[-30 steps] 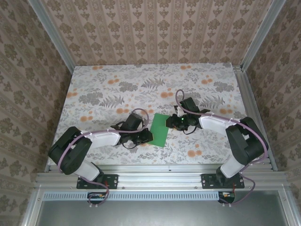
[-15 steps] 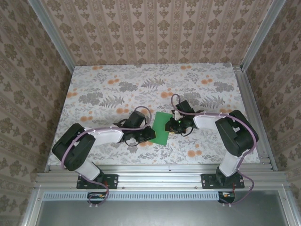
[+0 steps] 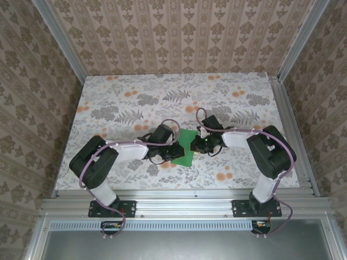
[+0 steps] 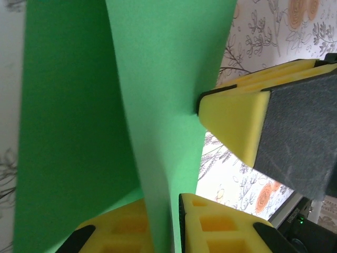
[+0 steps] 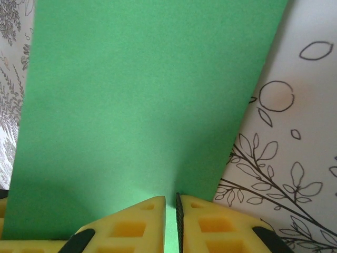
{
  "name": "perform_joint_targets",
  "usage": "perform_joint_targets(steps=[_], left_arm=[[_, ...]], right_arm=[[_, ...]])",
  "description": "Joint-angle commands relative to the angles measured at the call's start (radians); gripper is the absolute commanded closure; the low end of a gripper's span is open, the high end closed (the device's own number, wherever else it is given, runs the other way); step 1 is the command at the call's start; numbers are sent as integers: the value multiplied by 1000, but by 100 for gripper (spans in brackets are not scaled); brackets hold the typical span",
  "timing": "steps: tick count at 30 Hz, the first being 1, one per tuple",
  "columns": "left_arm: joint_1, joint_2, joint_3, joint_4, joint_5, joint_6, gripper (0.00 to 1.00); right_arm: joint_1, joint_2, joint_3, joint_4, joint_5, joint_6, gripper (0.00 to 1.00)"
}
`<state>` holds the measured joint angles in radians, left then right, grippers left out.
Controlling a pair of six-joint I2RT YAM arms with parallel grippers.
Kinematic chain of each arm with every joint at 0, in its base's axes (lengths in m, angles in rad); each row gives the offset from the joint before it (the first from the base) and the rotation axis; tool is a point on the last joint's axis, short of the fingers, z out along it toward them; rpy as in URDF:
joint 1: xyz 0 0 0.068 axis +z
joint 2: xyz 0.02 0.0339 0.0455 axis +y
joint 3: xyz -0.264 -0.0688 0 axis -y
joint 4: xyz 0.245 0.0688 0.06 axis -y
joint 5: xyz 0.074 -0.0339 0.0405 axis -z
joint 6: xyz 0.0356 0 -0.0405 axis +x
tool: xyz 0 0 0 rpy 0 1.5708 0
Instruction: Fold a paper plane with a square sheet of paper (pick it up from the middle)
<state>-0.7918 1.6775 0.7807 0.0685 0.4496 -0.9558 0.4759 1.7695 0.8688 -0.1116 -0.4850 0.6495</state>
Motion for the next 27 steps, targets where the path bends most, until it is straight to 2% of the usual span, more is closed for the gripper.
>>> perform_joint_targets(steps=[1,8,16,27], left_arm=[[-8,35,42,31,32,34,84],[-10,57,55,35,46,37,83],[-6,-27,40,-73,11,98,76],[5,-117,-15,-127,-8,106,76]], right_arm=[[7,15,13,-11,-13,-16,83],[7,6,13,-22,-6,-19,83],[7,6,8,-42,12,-32,83],[6,5,15,-49,13,-35,83]])
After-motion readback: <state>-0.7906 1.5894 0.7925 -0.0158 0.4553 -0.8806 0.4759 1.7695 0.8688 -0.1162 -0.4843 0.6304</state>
